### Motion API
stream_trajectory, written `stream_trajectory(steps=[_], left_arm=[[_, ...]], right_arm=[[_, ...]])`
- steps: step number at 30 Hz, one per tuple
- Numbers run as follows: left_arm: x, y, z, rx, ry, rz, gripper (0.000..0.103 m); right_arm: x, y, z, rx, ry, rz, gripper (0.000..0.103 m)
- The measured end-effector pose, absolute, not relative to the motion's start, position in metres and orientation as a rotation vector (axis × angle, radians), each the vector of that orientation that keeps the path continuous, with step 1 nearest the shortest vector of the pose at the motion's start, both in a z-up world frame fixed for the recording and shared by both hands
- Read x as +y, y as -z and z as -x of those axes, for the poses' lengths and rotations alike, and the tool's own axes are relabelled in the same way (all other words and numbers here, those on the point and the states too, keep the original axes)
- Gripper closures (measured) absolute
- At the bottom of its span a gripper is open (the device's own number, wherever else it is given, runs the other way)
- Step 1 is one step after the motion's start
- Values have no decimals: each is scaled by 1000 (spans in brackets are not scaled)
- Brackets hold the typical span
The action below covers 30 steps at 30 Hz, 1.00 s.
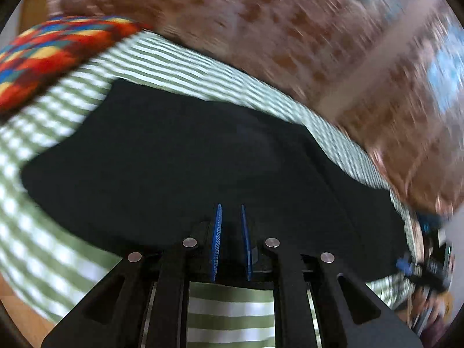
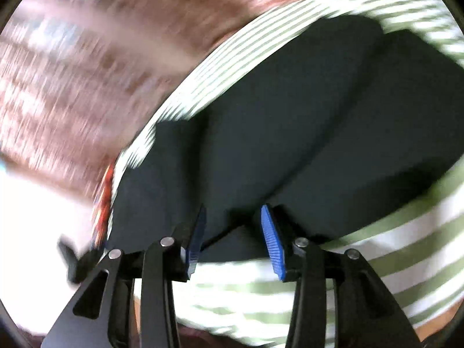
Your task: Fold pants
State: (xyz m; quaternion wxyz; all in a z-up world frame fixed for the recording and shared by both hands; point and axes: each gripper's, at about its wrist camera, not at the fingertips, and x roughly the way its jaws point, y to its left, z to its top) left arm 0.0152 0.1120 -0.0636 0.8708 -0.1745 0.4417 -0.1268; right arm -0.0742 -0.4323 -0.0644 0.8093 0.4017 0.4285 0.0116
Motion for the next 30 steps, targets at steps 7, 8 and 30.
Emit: stream_trajectory(steps=[7, 8, 30], left_arm=[[44, 80, -10, 1002, 452, 297, 91], [37, 81, -6, 1005, 464, 282, 91], [-58, 80, 4, 1050, 881, 98, 72]], right_arm=[[-544, 79, 52, 783, 283, -998, 63], [-553, 84, 45, 783, 309, -1007, 64], [-570, 23, 113, 762, 418, -926, 97]])
